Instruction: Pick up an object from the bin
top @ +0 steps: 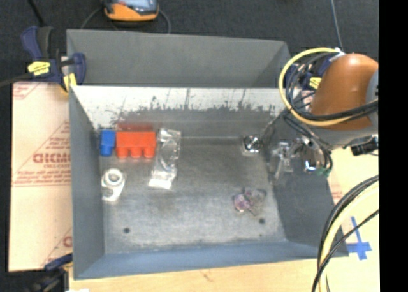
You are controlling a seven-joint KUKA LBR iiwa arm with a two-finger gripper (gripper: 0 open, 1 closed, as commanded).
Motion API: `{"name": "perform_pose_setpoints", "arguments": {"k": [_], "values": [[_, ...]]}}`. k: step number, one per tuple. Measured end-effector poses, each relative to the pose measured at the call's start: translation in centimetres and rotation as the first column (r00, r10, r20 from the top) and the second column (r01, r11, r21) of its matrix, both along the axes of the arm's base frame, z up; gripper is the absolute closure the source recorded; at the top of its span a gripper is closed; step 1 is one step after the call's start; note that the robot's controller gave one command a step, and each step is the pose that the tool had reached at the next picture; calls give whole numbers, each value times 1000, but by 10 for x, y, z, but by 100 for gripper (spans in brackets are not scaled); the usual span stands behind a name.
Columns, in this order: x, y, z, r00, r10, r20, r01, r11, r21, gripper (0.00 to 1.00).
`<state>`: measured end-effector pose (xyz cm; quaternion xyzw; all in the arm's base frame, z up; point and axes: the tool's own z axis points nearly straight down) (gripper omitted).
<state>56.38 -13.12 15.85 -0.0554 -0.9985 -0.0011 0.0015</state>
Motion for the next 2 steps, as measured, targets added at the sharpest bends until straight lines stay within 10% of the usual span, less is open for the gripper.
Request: {"name": "perform_pose_setpoints", "arguments": {"k": [1, 2], "values": [[1, -2, 5, 1000, 1, 7, -1, 1000, -4, 0], [-7, -13, -90, 979, 203, 3, -203, 979, -3, 0]]}}
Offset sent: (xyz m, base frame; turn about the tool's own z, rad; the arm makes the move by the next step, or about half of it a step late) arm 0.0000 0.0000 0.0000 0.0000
